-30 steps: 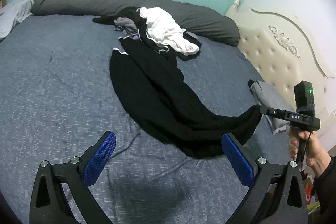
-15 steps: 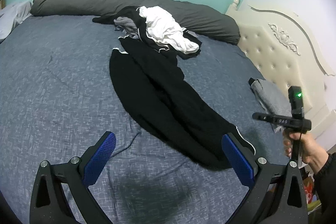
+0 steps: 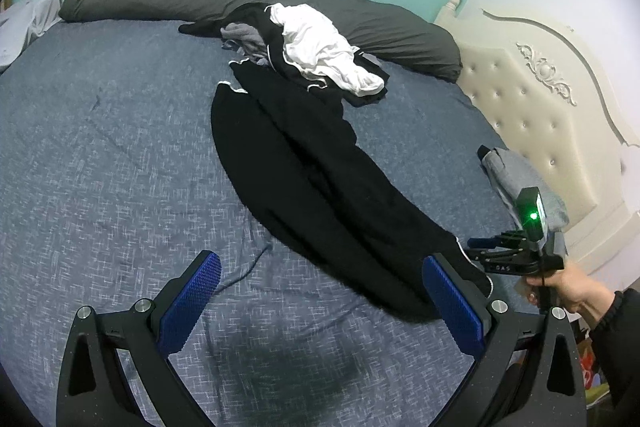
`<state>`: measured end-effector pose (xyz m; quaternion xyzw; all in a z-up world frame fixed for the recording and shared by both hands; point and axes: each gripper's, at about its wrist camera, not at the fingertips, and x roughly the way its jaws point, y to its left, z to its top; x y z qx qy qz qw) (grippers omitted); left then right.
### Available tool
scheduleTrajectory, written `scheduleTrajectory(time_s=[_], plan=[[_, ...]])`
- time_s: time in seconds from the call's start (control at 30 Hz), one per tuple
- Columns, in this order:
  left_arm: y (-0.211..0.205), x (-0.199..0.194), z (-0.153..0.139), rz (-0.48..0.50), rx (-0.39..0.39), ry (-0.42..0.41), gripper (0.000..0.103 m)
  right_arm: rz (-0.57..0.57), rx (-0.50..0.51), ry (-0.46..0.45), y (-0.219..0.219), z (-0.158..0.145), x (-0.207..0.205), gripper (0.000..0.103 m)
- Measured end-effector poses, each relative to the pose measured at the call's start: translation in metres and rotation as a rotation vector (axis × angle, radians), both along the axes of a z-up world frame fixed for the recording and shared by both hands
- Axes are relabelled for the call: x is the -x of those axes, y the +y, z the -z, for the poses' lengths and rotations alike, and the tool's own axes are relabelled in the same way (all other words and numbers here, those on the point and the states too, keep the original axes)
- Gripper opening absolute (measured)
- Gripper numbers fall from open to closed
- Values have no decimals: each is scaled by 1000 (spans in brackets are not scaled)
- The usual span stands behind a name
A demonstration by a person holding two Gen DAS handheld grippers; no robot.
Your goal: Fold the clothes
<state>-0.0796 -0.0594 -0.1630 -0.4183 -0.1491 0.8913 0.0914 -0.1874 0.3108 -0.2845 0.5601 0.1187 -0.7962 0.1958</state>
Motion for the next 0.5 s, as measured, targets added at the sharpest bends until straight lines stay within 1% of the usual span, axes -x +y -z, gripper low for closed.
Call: scheduleTrajectory(time_s=[0.23,0.33,0.4,0.43,0.5], plan=[[-3,6,6,-5,-3,-12,103,-90,37,119,-22,-10,7,38],[-4,6,8,-6,-6,-13,103,-140,2,120,-37,-8,8,38],[-6,6,9,-8,-8,-14,103,-187,-53,117,-44,-6,7,38],[-7,6,9,-10,-9,-13,103,-202,-70,109,-44,-4,6,38],[-9,5,10,-13,-10,-15,103,-220,-70,72,-38,0,7,38]])
